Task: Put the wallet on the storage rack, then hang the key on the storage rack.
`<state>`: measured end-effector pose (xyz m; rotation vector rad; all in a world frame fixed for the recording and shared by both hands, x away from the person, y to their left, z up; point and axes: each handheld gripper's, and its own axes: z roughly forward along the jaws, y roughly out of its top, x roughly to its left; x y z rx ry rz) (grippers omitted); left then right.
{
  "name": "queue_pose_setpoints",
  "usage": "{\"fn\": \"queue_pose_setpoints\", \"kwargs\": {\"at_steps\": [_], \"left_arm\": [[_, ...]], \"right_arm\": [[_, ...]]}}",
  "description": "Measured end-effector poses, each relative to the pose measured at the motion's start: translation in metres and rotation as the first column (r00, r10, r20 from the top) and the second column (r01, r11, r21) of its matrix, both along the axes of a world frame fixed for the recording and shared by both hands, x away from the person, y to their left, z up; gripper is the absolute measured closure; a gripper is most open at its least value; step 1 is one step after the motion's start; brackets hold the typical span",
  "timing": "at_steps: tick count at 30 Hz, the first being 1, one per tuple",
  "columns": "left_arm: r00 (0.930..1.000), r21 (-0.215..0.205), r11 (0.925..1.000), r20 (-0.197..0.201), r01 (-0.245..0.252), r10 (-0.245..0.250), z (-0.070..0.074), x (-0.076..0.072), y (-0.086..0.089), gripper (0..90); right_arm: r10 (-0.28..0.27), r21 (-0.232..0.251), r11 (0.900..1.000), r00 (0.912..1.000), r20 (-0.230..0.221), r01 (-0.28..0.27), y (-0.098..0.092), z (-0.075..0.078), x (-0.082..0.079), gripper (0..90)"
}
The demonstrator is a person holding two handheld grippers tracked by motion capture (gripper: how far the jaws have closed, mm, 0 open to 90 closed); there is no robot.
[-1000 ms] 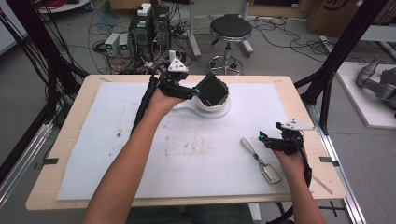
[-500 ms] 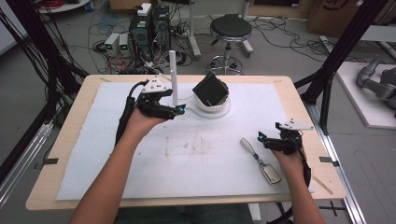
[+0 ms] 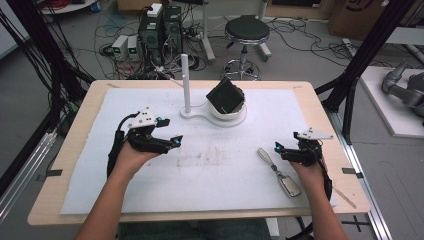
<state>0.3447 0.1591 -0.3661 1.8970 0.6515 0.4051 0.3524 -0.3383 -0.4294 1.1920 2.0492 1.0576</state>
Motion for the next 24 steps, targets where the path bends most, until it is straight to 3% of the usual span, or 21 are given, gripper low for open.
{"fn": "queue_pose_setpoints", "kwargs": {"at_steps": [3,7,9,13,24], "left_arm": [[0.9999,-0.006,0.9999,-0.006,-0.011,0.011,-0.006,-0.005,0.003,22.1],[0.9999,0.021,0.9998,-0.01,-0.005,0.005,-0.012,-0.008,0.01,21.9],[0.9999,0.012,0.9999,-0.007,-0.008,0.008,-0.011,-0.007,0.016,21.8],[0.9997,-0.054,0.9983,-0.002,-0.023,0.022,-0.007,-0.006,0.026,21.1],[0.9996,-0.055,0.9981,0.003,-0.027,0.027,-0.005,-0.007,0.031,21.1]], "right_arm": [[0.001,-0.001,1.0,1.0,0.0,-0.001,0.001,0.0,0.0,15.8],[0.007,0.006,1.0,1.0,0.002,-0.007,0.003,0.0,0.0,15.9],[0.012,0.002,1.0,0.9999,0.003,-0.012,0.003,0.0,0.0,15.8],[0.021,-0.017,1.0,0.9997,-0.015,-0.021,0.005,-0.002,0.0,15.8],[0.052,-0.025,0.998,0.9987,-0.001,-0.052,0.012,0.001,-0.007,15.9]]}}
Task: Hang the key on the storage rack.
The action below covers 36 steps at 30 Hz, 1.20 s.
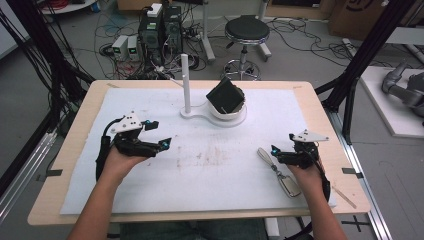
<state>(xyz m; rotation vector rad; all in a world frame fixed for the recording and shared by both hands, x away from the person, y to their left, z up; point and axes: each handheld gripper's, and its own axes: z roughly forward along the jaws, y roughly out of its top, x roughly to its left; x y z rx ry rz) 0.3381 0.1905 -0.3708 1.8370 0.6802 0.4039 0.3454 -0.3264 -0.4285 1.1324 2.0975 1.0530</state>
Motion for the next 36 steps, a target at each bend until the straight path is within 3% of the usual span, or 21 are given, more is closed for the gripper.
{"fn": "queue_pose_setpoints", "kwargs": {"at_steps": [18,31,36], "left_arm": [[0.9976,0.006,0.9976,-0.005,-0.068,0.068,-0.004,0.0,0.024,21.1],[0.9952,0.005,0.9953,-0.01,-0.097,0.097,-0.007,0.001,0.034,21.1],[0.9943,0.005,0.9944,-0.015,-0.105,0.105,-0.007,0.0,0.034,21.1]], "right_arm": [[0.076,0.011,0.997,0.9969,-0.016,-0.076,0.011,0.004,-0.009,15.9],[0.147,-0.054,0.987,0.9822,-0.117,-0.154,0.016,-0.002,-0.017,15.9],[0.175,-0.079,0.979,0.9695,-0.172,-0.19,0.019,-0.007,-0.018,18.3]]}}
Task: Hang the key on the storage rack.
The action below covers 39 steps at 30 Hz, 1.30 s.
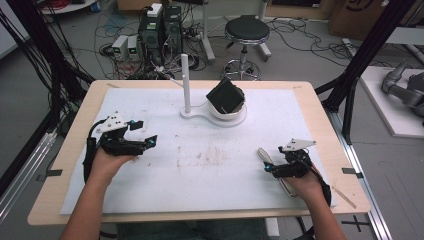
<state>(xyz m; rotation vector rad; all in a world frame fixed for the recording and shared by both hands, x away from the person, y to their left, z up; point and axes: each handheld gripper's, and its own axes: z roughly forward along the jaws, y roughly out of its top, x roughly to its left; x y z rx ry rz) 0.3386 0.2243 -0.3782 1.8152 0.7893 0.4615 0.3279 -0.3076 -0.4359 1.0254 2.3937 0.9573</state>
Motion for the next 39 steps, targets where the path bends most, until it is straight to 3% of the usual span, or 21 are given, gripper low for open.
{"fn": "queue_pose_setpoints", "kwargs": {"at_steps": [2,5,14,20,25,28,32,37,38,39], "left_arm": [[1.0,0.0,1.0,-0.001,0.0,0.0,0.0,0.0,0.001,21.1],[1.0,0.003,1.0,0.001,-0.001,0.001,0.0,0.001,0.002,21.1],[1.0,0.002,1.0,-0.005,-0.001,0.001,0.0,0.001,0.002,21.1],[1.0,0.006,1.0,0.0,0.006,-0.006,0.001,0.0,-0.001,21.1],[1.0,0.016,0.9999,-0.004,0.005,-0.005,0.001,0.0,0.0,21.1],[0.9999,0.006,1.0,-0.009,0.005,-0.005,0.001,0.0,0.001,21.1],[1.0,0.005,1.0,-0.004,0.006,-0.006,0.003,-0.001,0.003,21.1],[1.0,0.003,1.0,-0.005,-0.007,0.007,0.003,-0.001,0.008,21.1],[1.0,0.001,1.0,-0.004,-0.008,0.008,0.003,-0.001,0.01,21.1],[0.9999,-0.002,0.9999,-0.004,-0.014,0.014,0.003,-0.001,0.01,21.1]], "right_arm": [[0.02,-0.015,1.0,0.9997,-0.012,-0.02,0.0,-0.001,-0.001,29.0],[0.024,-0.022,0.999,0.9992,-0.031,-0.024,0.0,-0.003,-0.001,31.4],[0.039,-0.028,0.999,0.9952,-0.089,-0.042,-0.006,-0.005,-0.004,54.3],[0.049,-0.036,0.998,0.9932,-0.106,-0.053,-0.004,-0.002,-0.006,79.7],[0.002,0.01,1.0,0.9882,-0.153,-0.001,-0.005,-0.002,-0.003,82.4],[-0.01,0.031,0.999,0.9877,-0.156,0.015,-0.005,-0.002,-0.002,83.1],[-0.015,0.093,0.995,0.9939,-0.11,0.025,-0.004,0.002,0.001,83.2],[-0.004,0.121,0.993,0.9999,-0.017,0.006,0.005,0.014,-0.002,83.1],[-0.004,0.138,0.99,0.9998,0.022,0.001,0.007,0.019,-0.003,83.1],[-0.004,0.138,0.99,0.9998,0.022,0.001,0.007,0.019,-0.003,83.1]]}}
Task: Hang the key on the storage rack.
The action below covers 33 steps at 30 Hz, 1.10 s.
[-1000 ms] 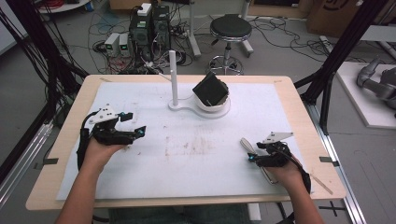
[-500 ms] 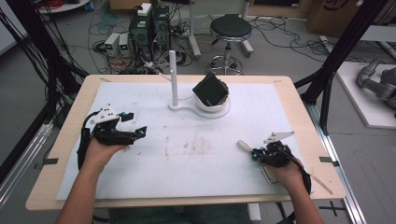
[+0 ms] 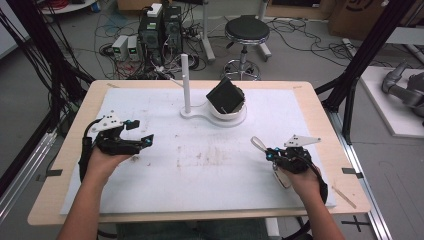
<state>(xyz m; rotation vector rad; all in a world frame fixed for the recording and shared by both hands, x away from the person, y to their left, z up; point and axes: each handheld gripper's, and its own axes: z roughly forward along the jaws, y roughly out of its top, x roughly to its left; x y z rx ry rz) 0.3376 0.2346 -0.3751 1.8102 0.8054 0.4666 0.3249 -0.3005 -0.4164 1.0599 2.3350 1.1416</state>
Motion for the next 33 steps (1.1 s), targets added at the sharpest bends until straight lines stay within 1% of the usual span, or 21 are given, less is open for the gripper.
{"fn": "queue_pose_setpoints", "kwargs": {"at_steps": [1,2,7,8,14,15,17,19,20,22,27,33], "left_arm": [[1.0,-0.003,1.0,0.002,-0.002,0.002,0.0,0.0,0.002,21.1],[1.0,-0.005,1.0,0.004,-0.006,0.006,0.001,-0.001,0.003,21.1],[0.9997,-0.011,0.9998,0.013,-0.019,0.02,0.002,-0.001,0.009,21.1],[0.9997,-0.013,0.9997,0.013,-0.021,0.021,0.002,-0.001,0.01,21.1],[0.9996,-0.014,0.9996,0.013,-0.025,0.025,0.002,-0.001,0.011,21.1],[0.9996,-0.012,0.9996,0.011,-0.025,0.025,0.002,-0.001,0.011,21.1],[0.9992,-0.008,0.9992,0.012,-0.039,0.039,0.002,-0.001,0.011,21.1],[0.9992,-0.008,0.9992,0.011,-0.039,0.039,0.001,-0.001,0.012,21.1],[0.9992,-0.01,0.9992,0.011,-0.038,0.038,0.002,-0.001,0.012,21.1],[0.9994,-0.01,0.9994,0.01,-0.032,0.032,0.002,-0.001,0.013,21.1],[0.9994,-0.008,0.9994,0.008,-0.033,0.033,0.001,-0.001,0.013,21.1],[0.9992,-0.006,0.9992,0.01,-0.039,0.039,0.001,-0.001,0.014,21.1]], "right_arm": [[-0.003,0.006,1.0,0.9999,0.016,0.003,0.001,0.002,0.0,83.1],[-0.006,0.018,1.0,0.999,0.044,0.006,0.002,0.006,0.0,83.1],[-0.021,0.049,0.999,0.9947,0.101,0.016,0.008,0.02,0.006,83.1],[-0.025,0.058,0.998,0.9942,0.105,0.019,0.009,0.023,0.008,83.1],[-0.031,0.076,0.997,0.9893,0.143,0.02,0.018,0.034,0.017,83.1],[-0.036,0.086,0.996,0.9886,0.146,0.024,0.02,0.037,0.018,83.1],[-0.032,0.09,0.996,0.9863,0.162,0.017,0.024,0.041,0.022,83.1],[-0.03,0.103,0.995,0.9836,0.178,0.012,0.03,0.046,0.026,83.1],[-0.031,0.106,0.994,0.9834,0.179,0.012,0.033,0.048,0.028,83.1],[-0.029,0.107,0.994,0.9812,0.191,0.009,0.039,0.052,0.031,83.1],[-0.016,0.109,0.994,0.9769,0.213,-0.008,0.054,0.062,0.04,83.1],[-0.01,0.108,0.994,0.9727,0.232,-0.016,0.068,0.08,0.053,83.1]]}}
